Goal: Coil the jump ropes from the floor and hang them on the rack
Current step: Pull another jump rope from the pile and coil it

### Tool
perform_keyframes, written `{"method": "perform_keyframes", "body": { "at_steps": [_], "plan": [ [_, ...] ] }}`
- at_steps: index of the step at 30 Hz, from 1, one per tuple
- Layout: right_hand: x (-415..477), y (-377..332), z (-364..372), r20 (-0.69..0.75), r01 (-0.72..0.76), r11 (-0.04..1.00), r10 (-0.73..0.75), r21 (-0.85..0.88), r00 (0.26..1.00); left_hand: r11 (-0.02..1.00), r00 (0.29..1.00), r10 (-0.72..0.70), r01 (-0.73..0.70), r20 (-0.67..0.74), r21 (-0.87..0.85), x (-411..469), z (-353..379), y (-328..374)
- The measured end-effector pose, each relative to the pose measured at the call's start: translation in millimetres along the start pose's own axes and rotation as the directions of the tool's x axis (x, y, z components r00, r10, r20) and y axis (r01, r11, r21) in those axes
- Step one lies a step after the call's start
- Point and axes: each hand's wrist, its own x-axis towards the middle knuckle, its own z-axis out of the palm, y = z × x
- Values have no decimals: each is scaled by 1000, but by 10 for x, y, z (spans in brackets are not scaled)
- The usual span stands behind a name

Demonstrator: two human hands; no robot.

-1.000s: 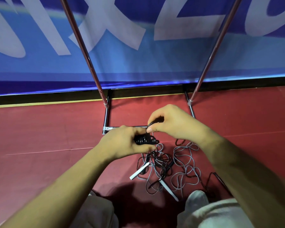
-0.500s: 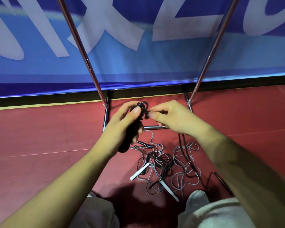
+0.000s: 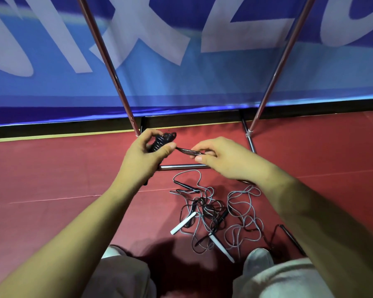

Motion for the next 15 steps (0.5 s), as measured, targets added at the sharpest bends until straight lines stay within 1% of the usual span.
{"method": "perform_keyframes", "body": {
  "at_steps": [1, 3, 4, 6, 9, 11, 13, 15],
  "plan": [
    [-2, -19, 1, 19, 12, 1000, -12, -21, 1000, 988, 999, 55, -54, -1, 145, 10, -7, -36],
    [-18, -55, 15, 58, 49, 997, -45, -62, 997, 896, 993, 114, -114, 27, 429, 23, -23, -99],
    [-25, -70, 24, 68, 63, 995, -58, -74, 996, 835, 992, 113, -125, 56, 536, 16, -23, -109],
    [-32, -88, 35, 62, 69, 996, -66, -56, 996, 735, 987, 97, -157, 127, 660, 3, -7, -135],
    [-37, -110, 31, 48, 79, 997, -79, -1, 996, 633, 972, 101, -229, 214, 740, -28, 38, -129],
    [-47, -123, 42, 58, 100, 995, -100, 6, 993, 575, 944, 87, -309, 319, 758, -62, 76, -134],
    [-57, -129, 55, 59, 127, 992, -127, 0, 990, 568, 899, 74, -393, 431, 723, -116, 105, -122],
    [-56, -120, 37, 20, 138, 990, -138, 33, 990, 602, 870, 96, -438, 484, 668, -170, 109, -83]
  ]
}}
